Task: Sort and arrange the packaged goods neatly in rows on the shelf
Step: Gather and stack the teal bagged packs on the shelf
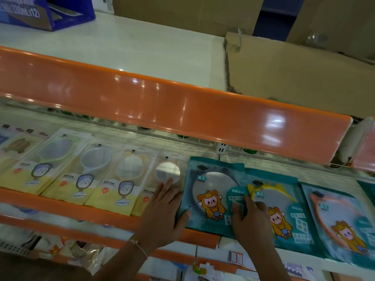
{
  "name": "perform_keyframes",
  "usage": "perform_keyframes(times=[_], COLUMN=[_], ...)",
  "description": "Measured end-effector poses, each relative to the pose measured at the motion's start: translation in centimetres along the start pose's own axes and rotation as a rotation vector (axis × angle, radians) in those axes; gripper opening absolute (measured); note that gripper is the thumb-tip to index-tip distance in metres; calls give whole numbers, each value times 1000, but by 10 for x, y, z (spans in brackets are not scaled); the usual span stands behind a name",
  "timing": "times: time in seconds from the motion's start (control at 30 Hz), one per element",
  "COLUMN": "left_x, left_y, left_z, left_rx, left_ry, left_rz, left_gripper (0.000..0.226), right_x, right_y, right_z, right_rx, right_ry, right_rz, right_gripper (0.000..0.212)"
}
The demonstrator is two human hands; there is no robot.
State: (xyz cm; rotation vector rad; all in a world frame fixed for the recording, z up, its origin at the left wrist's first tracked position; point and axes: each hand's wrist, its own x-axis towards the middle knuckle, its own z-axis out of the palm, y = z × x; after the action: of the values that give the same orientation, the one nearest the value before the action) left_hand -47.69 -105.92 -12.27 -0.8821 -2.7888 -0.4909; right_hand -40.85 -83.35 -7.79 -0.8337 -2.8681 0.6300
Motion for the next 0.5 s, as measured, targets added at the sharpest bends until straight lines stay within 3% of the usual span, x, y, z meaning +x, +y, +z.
perform_keyframes(times=[0.5], left_x=[-1], left_y=[0], left_z=[-2], left_rx=[-44], left_ry=[-6], left_rz=[20], left_gripper=[67], right_x=[1], right_y=[7], right_z=[3], right_rx=[20], right_ry=[42], right_rz=[-15], right_gripper=[48])
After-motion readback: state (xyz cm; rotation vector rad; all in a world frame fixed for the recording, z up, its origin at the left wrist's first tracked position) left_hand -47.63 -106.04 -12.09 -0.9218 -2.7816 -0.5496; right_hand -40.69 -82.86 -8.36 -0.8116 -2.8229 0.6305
